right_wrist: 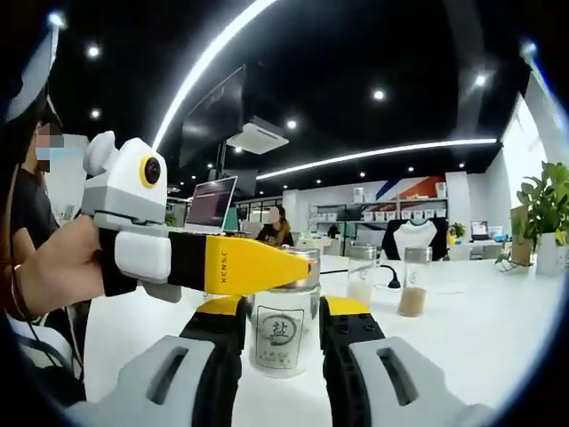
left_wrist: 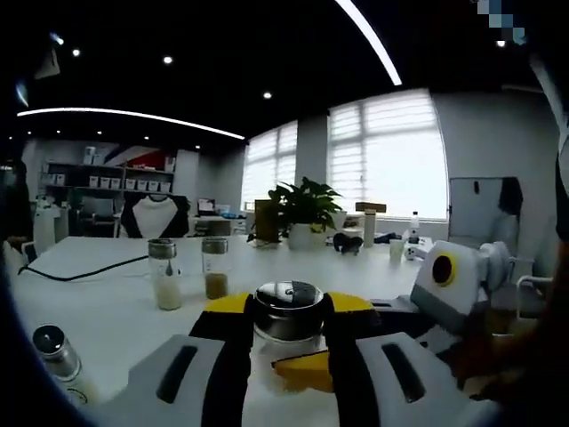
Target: Rotate the seasoning bottle until the label or dispensing opening points toward the visible target arrow and the bottle remains upright within the marked orientation range
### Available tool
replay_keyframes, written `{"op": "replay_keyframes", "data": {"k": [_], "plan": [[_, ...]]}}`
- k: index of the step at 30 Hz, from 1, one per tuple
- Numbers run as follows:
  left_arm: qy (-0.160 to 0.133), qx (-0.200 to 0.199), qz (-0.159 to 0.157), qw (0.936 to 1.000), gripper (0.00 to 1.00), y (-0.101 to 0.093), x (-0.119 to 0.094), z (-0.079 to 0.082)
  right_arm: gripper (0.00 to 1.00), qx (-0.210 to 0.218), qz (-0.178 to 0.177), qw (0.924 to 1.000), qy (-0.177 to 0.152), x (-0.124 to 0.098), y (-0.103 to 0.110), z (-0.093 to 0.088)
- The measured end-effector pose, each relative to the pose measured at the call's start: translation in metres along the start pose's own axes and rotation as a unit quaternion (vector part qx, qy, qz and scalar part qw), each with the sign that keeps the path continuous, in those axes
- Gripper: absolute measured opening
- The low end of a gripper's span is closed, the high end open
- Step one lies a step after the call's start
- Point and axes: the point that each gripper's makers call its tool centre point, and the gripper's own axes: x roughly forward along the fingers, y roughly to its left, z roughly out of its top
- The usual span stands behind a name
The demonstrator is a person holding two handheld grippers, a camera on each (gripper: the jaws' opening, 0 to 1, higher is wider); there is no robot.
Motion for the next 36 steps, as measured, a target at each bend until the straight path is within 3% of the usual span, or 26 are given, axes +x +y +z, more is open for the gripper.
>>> {"op": "replay_keyframes", "data": {"k": [5, 13, 27, 31, 36], "plan": [[-0.004, -0.005, 0.015, 0.9999, 0.32, 0.014, -0.006, 0.000, 0.40, 0.007, 0.005, 0.9997, 0.021, -0.001, 0.004, -0.011], [-0.001, -0.005, 0.043, 0.9991, 0.32, 0.040, -0.016, -0.012, 0.41, 0.010, 0.005, 0.9994, 0.033, -0.002, 0.004, -0.016], [-0.003, -0.003, 0.057, 0.9984, 0.32, 0.056, -0.024, -0.022, 0.41, -0.010, -0.017, 0.9986, 0.049, -0.005, -0.006, -0.022], [0.004, 0.003, 0.066, 0.9978, 0.32, 0.063, -0.026, -0.027, 0.43, 0.026, -0.012, 0.9985, 0.047, -0.008, -0.007, -0.023], [0.010, 0.005, 0.066, 0.9977, 0.32, 0.070, -0.027, -0.032, 0.44, 0.027, -0.018, 0.9982, 0.050, -0.010, -0.009, -0.023]]}}
